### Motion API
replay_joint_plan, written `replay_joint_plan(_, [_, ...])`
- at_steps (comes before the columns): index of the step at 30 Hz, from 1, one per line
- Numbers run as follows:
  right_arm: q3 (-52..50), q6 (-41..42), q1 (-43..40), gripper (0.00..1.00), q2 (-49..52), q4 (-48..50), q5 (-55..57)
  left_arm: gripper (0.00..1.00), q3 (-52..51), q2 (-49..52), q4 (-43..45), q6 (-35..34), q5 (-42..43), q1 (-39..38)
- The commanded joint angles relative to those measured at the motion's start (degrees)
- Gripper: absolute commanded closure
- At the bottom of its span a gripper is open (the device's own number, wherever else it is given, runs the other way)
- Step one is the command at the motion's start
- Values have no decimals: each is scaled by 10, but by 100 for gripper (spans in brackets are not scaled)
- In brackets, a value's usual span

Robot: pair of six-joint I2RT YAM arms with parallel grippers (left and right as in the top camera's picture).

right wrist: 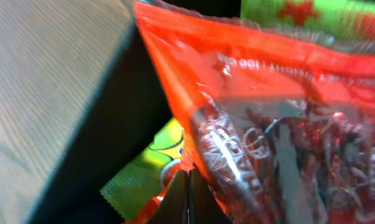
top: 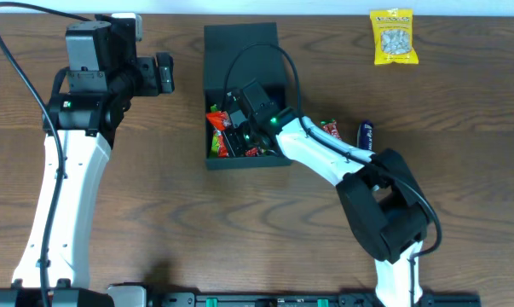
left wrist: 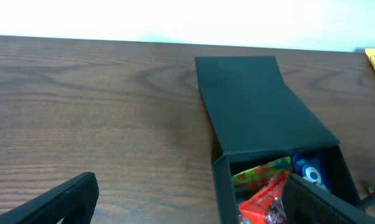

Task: Pack container
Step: 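Press the red Hacks bag down into the box with the right gripper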

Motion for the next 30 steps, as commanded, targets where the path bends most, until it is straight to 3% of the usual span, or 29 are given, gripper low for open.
replay_joint_plan(1, [30,-25,-22,99,-55,2,-26,5,15,-12,0,0,-2,0])
replay_joint_plan(8, [32,-63,-56,99,-109,-47,-22,5,15,-12,0,0,-2,0])
replay_joint_plan(18, [24,-96,-40,99,-31,-84,-21,5,15,-12,0,0,-2,0])
replay_joint_plan(30, [24,-96,-36,99,41,-14,-24,5,15,-12,0,0,-2,0])
